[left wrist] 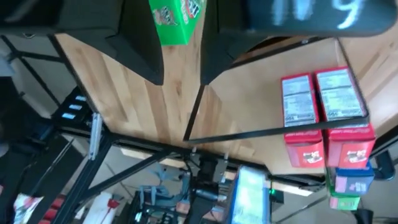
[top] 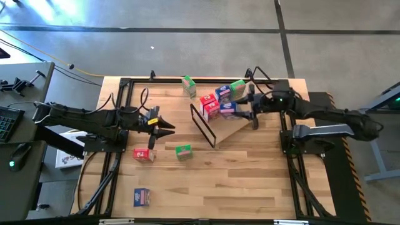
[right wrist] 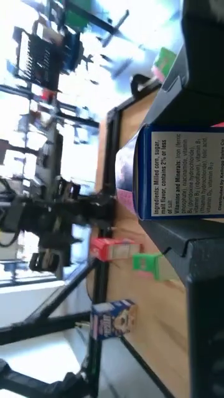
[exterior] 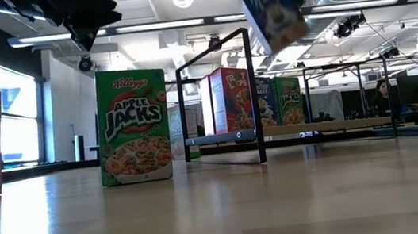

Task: Stack cereal on shelf
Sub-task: Put the top blue cereal box on the shelf aligned with the other blue cereal box

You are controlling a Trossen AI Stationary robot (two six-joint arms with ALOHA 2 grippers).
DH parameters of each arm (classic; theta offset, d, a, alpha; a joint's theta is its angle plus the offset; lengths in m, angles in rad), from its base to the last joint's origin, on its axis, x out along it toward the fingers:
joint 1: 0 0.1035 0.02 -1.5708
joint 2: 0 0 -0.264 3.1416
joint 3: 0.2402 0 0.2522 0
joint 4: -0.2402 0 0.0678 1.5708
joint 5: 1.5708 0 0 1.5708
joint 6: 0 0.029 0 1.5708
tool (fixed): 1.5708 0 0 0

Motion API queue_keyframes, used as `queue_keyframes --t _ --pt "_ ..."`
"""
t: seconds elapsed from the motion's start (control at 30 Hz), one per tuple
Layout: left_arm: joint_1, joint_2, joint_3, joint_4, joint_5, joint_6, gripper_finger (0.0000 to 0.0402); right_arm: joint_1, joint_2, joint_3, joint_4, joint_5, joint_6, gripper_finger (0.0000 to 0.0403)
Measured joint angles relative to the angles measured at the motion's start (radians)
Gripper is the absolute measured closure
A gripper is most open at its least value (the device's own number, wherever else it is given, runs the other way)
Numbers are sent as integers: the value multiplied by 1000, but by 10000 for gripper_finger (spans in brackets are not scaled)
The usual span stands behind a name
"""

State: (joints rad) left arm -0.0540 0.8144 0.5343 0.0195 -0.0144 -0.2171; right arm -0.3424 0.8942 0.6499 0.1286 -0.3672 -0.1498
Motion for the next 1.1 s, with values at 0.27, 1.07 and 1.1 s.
queue_keyframes --t 0.27,1.07,1.1 --pt "0 1 0 32 4 -17 338 -201 -11 -367 475 -120 103 242" --pt "56 213 2 398 -18 106 399 -272 302 -466 805 -36 176 215" --pt "66 229 2 417 5 104 399 -272 303 -466 794 -33 177 207"
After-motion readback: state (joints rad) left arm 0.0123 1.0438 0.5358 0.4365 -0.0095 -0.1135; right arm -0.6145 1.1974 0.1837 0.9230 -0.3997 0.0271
